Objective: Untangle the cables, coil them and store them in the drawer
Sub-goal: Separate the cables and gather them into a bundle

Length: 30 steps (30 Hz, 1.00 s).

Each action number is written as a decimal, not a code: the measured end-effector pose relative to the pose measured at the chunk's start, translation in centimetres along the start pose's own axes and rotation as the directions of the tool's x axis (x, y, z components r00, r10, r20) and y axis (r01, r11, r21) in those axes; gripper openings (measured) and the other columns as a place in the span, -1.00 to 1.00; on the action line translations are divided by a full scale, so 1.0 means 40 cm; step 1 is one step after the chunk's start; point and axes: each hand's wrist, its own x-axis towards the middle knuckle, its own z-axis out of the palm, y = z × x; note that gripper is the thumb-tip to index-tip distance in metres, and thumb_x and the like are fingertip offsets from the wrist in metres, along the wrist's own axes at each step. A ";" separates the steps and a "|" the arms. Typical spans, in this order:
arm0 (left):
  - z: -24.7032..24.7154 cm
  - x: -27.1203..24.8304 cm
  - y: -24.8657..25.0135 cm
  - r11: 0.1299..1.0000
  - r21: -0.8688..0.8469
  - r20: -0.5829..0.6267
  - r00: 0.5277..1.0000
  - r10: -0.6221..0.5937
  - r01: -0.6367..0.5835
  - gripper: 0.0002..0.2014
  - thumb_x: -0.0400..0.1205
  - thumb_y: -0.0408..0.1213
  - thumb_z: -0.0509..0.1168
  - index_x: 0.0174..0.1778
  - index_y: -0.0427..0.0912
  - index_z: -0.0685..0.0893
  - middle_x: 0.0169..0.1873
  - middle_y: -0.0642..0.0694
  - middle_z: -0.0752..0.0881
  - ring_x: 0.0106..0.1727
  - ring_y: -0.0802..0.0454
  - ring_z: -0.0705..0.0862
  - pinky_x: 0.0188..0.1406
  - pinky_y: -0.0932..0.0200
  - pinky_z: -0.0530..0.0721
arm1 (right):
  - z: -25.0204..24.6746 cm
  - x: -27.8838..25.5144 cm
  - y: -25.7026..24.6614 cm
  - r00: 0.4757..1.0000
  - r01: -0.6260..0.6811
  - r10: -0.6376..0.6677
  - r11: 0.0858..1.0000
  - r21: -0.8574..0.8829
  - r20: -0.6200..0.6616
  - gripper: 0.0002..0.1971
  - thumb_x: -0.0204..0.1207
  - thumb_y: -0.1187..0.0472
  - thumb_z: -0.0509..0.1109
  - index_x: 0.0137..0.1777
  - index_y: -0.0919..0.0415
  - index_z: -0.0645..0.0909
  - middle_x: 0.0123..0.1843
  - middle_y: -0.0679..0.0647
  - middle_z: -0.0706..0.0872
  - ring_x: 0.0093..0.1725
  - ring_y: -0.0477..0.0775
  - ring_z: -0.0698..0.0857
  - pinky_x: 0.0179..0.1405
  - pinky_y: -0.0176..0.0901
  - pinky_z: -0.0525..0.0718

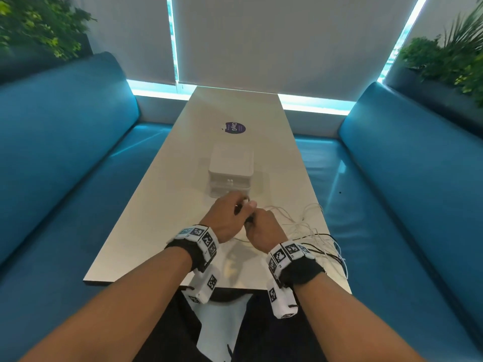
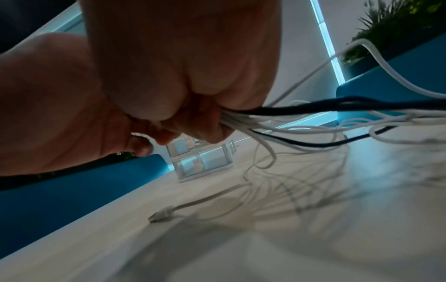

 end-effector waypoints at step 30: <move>0.004 -0.008 -0.037 0.971 0.227 0.013 0.997 -0.079 0.074 -0.72 0.72 0.11 0.14 -0.14 0.00 0.50 -0.25 -0.02 0.71 -0.21 -0.08 0.68 -0.19 0.03 0.66 | 0.086 0.053 0.011 0.983 -0.119 0.079 0.962 0.246 0.167 -0.73 0.47 0.08 0.25 0.15 0.09 0.55 -0.08 -0.01 0.74 -0.10 0.02 0.73 -0.07 0.04 0.75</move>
